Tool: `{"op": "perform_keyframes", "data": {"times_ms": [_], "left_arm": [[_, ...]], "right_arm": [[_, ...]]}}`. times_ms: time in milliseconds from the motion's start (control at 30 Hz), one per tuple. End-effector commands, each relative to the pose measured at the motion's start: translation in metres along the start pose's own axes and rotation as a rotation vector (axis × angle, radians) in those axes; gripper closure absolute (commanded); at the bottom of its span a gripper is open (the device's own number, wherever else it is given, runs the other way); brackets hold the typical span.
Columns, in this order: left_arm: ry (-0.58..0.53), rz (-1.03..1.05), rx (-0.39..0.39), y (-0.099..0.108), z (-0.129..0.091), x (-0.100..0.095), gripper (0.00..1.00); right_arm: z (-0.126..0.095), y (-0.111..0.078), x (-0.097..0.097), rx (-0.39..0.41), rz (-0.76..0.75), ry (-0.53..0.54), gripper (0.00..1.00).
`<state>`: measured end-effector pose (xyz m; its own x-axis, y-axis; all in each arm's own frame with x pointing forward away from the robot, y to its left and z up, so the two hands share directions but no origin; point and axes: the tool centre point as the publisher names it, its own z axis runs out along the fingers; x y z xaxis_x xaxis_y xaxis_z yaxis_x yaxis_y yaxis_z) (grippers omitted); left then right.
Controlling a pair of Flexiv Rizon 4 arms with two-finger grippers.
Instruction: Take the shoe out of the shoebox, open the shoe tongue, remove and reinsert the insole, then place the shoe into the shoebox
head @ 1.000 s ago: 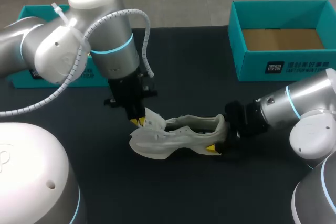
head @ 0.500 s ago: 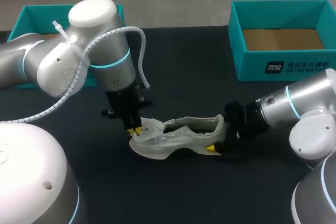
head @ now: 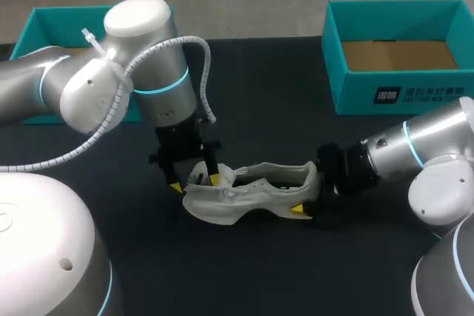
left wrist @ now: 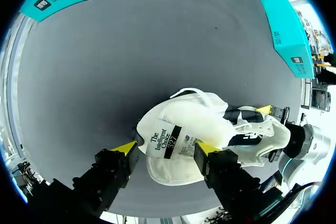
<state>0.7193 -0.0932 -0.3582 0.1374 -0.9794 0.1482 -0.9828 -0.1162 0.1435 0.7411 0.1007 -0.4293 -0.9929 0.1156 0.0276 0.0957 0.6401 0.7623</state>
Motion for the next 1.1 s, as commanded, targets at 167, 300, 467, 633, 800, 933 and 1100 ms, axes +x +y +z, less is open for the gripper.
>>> {"op": "perform_keyframes", "data": {"times_ms": [167, 300, 467, 633, 800, 933, 1100], "left_arm": [[0.03, 0.098, 0.038, 0.007, -0.036, 0.002, 0.0], [0.0, 0.288, 0.034, 0.0, -0.052, 0.011, 0.0], [-0.047, 0.59, 0.032, -0.007, -0.07, 0.017, 0.0], [-0.17, 0.946, -0.095, -0.014, -0.085, 0.021, 0.0], [-0.253, 1.385, -0.149, -0.009, -0.103, 0.022, 0.0], [-0.263, 1.408, -0.153, -0.009, -0.106, 0.022, 0.0], [-0.263, 1.408, -0.153, -0.009, -0.106, 0.022, 0.0]], "right_arm": [[0.002, -0.002, 0.0, 0.002, 0.001, -0.002, 1.0], [0.002, -0.002, 0.0, 0.002, 0.001, -0.002, 1.0], [0.002, -0.002, 0.0, 0.002, 0.001, -0.002, 1.0], [0.002, -0.002, 0.0, 0.002, 0.001, -0.002, 1.0], [0.002, -0.002, 0.0, 0.002, 0.001, -0.002, 1.0], [0.002, -0.002, 0.0, 0.002, 0.001, -0.002, 1.0], [0.002, -0.002, 0.0, 0.002, 0.001, -0.002, 1.0]]}}
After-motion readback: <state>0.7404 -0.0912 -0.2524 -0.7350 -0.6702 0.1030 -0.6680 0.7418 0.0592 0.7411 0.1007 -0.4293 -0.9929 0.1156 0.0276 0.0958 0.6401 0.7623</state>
